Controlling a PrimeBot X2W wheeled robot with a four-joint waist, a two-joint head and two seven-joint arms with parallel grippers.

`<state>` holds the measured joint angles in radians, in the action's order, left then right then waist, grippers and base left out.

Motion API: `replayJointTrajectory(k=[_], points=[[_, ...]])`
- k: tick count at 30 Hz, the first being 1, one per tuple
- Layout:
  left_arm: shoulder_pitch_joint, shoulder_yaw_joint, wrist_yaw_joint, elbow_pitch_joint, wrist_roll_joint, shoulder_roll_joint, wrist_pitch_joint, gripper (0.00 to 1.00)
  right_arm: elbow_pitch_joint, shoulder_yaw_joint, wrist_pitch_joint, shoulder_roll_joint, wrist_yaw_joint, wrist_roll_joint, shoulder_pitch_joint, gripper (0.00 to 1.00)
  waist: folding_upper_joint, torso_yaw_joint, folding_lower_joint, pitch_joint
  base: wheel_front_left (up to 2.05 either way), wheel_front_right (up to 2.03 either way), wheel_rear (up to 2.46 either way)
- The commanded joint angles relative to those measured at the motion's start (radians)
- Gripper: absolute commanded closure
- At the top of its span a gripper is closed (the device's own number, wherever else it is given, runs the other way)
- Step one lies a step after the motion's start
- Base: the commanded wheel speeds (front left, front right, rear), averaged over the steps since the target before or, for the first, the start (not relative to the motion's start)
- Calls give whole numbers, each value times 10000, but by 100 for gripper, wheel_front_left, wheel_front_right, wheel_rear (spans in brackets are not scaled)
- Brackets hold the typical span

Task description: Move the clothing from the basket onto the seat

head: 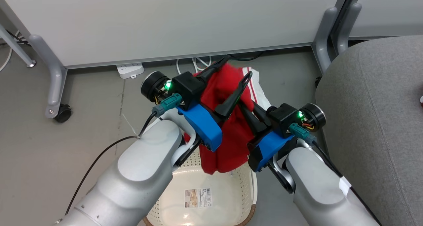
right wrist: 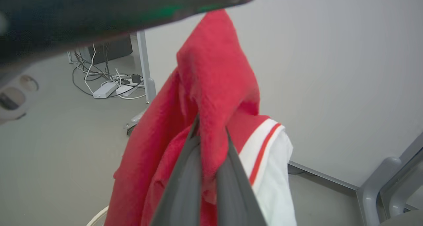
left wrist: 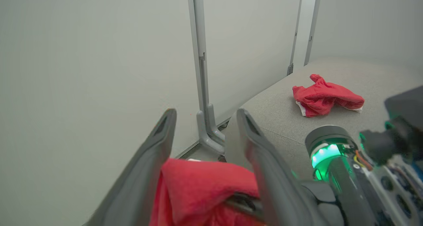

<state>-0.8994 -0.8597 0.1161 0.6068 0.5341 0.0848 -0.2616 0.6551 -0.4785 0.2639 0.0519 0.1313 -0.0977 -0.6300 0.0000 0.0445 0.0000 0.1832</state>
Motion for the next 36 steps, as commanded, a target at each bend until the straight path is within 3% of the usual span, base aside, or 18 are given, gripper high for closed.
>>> replayJointTrajectory(k=[1, 13, 36], points=[[46, 24, 0, 28, -81, 21, -51, 0, -95, 118, 8, -28, -11, -81, -66, 100, 0, -11, 0, 10, 0, 0, 0], [300, 58, -54, -43, -185, 179, -49, 0, -711, 1478, 10, -17, -11, -24, 261, 100, 0, -531, 0, 333, 0, 0, 0], [286, -588, -84, -655, -487, 488, 210, 0, -3435, 4647, 13, -22, -9, 378, 1684, 100, 0, -3966, 0, 1463, 0, 0, 0]])
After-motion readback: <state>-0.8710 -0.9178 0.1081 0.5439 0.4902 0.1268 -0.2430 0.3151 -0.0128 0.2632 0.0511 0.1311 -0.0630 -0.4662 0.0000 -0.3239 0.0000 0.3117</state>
